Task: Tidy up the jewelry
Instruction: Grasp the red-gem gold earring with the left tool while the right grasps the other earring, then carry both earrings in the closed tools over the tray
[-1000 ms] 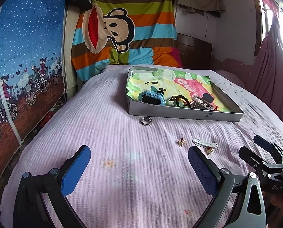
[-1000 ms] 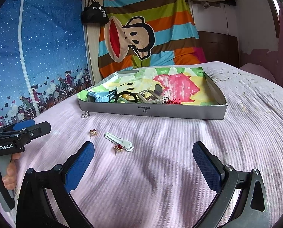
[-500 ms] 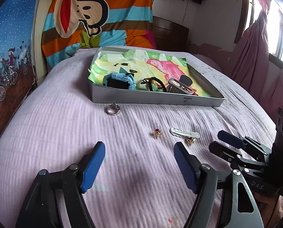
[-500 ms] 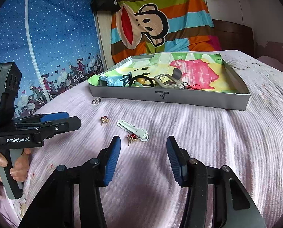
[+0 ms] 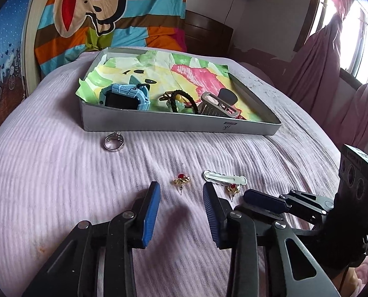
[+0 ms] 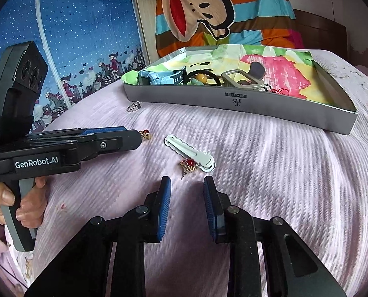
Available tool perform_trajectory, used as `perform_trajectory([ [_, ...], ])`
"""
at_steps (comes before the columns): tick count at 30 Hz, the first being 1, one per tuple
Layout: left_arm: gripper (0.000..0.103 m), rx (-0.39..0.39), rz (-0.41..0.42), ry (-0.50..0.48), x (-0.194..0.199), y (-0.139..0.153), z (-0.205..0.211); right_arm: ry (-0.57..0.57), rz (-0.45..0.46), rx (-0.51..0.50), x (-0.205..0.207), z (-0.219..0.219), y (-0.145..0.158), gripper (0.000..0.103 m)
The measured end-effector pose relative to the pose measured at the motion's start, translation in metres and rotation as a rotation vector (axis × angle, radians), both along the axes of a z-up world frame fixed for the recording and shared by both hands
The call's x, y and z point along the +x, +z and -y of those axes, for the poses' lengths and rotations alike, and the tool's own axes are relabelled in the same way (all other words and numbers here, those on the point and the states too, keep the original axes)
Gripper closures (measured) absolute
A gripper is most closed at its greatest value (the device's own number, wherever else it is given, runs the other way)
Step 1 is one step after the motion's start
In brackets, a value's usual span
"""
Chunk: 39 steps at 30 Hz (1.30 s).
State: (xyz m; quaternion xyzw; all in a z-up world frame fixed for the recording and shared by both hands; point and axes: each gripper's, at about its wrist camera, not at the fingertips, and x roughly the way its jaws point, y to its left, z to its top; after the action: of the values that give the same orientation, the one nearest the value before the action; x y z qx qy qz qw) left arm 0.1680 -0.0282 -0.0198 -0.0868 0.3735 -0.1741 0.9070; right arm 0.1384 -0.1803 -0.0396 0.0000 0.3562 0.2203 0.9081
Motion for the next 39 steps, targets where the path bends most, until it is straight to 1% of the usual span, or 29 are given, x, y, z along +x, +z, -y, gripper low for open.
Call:
perform_trajectory([
  [3, 0.073, 0.004, -0.013, -0.003, 0.006, -0.002, 0.003, 0.0, -0.006, 0.015, 0.006, -0.001, 0.0, 0.079],
  [6, 0.078, 0.006, -0.033, 0.0, 0.012, -0.007, 0.003, 0.001, -0.01, 0.021, 0.01, -0.001, -0.002, 0.084],
  [11, 0.089, -0.008, -0.042, 0.017, 0.014, -0.013, -0.001, 0.0, -0.012, 0.029, 0.013, -0.003, -0.004, 0.084],
  [13, 0.089, -0.017, -0.037, 0.019, 0.012, -0.015, -0.002, 0.0, -0.013, 0.023, 0.014, -0.004, -0.005, 0.091],
  [15, 0.089, -0.013, -0.027, 0.022, 0.009, -0.016, -0.001, -0.004, -0.012, 0.016, 0.013, -0.005, -0.006, 0.092],
  [20, 0.089, 0.025, 0.007, 0.018, 0.002, -0.015, 0.004, -0.012, -0.003, 0.012, 0.01, -0.005, -0.005, 0.093],
  [24, 0.089, 0.034, 0.022, 0.02, 0.0, -0.014, 0.005, -0.024, 0.019, 0.03, 0.006, 0.0, -0.002, 0.093],
  [32, 0.089, 0.022, 0.042, 0.026, -0.005, -0.013, 0.003, -0.052, 0.075, 0.078, 0.0, 0.012, 0.005, 0.093],
  [39, 0.089, 0.002, 0.062, 0.033, -0.01, -0.012, 0.0, -0.056, 0.103, 0.076, -0.003, 0.012, 0.007, 0.093],
])
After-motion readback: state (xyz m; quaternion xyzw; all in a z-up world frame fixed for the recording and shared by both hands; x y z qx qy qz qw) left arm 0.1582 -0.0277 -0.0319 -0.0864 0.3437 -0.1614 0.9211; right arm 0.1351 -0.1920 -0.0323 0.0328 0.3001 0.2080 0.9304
